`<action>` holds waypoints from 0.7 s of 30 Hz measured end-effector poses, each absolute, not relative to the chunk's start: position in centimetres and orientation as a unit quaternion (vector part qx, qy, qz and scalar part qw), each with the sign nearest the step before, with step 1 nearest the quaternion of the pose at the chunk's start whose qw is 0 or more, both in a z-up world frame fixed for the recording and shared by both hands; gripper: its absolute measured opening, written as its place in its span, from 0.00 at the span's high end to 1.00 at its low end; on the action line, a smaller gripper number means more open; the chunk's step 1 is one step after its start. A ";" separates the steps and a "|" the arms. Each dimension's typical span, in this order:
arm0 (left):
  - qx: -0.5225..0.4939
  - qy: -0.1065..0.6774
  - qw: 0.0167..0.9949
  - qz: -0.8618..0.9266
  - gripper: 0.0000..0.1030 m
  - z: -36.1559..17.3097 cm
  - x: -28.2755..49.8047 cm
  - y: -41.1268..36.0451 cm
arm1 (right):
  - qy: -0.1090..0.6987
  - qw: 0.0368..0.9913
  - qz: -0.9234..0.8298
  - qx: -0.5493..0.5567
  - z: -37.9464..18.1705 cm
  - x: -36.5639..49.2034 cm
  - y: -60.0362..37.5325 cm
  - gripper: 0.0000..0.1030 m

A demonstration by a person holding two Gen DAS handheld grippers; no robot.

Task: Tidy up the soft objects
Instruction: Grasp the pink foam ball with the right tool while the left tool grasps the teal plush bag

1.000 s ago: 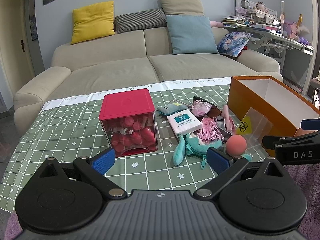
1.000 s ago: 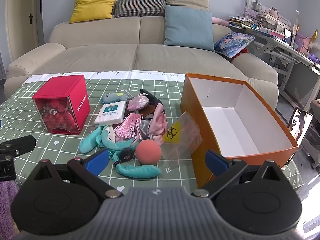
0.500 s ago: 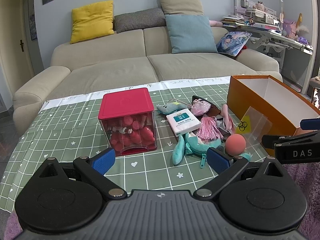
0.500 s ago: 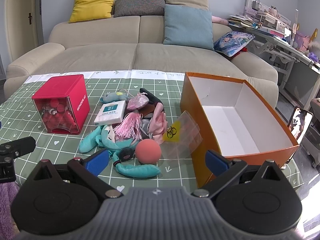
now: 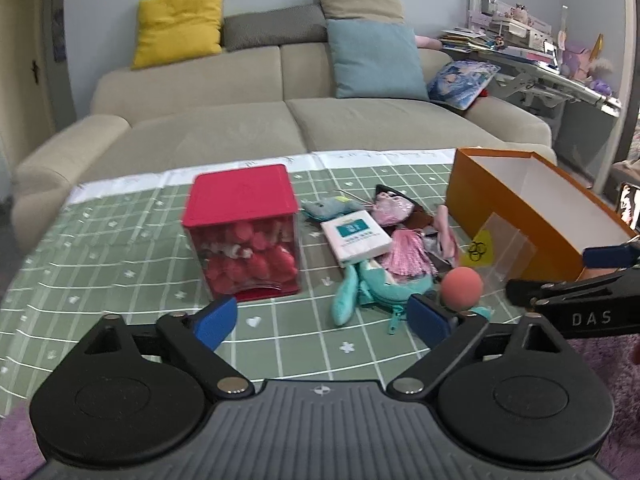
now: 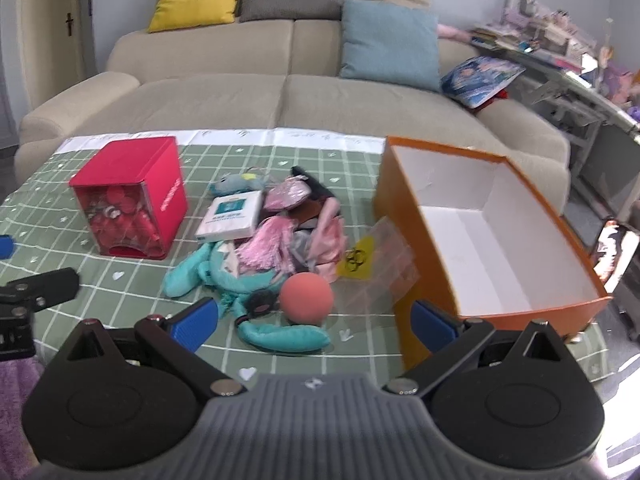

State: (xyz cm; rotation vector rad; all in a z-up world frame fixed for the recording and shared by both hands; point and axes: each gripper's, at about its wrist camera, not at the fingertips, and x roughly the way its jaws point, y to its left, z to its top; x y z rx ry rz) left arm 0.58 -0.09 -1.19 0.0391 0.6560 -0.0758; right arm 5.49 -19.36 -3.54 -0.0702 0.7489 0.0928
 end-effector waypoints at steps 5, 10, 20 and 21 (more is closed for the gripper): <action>0.020 0.347 0.935 -0.076 0.15 -1.9 2.0 -0.2 | 0.378 0.922 0.079 -0.024 -3.8 6.6 -19.1 0.03; -0.007 0.377 0.918 -0.126 0.30 -2.4 3.6 0.0 | 0.384 0.917 0.099 -0.034 -4.3 7.8 -18.3 0.31; -0.026 0.417 0.898 -0.142 0.36 -4.8 7.4 0.1 | 0.410 0.905 0.099 -0.051 -6.8 11.8 -18.3 0.44; -0.028 0.419 0.897 -0.140 0.35 -5.0 7.8 0.1 | 0.410 0.905 0.099 -0.051 -7.0 12.1 -18.3 0.44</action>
